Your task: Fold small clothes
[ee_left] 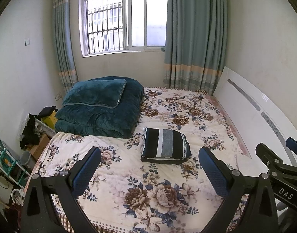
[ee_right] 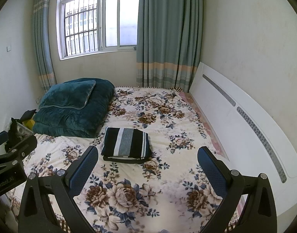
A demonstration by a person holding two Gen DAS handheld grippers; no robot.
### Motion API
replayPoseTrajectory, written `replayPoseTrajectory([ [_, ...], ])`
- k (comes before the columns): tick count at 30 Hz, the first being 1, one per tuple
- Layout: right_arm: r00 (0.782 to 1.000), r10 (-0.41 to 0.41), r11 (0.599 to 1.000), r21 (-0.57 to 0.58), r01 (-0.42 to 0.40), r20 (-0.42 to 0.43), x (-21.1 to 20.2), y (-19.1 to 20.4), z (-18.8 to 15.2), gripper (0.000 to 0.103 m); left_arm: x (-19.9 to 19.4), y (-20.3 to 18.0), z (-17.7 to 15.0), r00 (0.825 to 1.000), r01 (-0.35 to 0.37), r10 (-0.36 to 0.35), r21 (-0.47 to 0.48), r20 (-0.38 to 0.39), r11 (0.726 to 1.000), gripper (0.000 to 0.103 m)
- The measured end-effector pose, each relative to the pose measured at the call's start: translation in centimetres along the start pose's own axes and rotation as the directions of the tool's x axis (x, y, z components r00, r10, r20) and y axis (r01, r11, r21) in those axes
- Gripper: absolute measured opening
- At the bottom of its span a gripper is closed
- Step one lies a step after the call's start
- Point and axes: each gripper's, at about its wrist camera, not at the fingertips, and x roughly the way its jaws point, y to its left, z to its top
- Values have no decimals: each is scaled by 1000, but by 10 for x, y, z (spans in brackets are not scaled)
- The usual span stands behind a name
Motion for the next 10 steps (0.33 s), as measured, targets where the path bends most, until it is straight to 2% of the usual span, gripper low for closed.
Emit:
replayPoseTrajectory([
  [10, 1000, -5, 1000, 4, 5, 1, -2, 2, -2, 103, -5, 7, 3, 1000, -5, 5, -11, 5, 1000, 103],
])
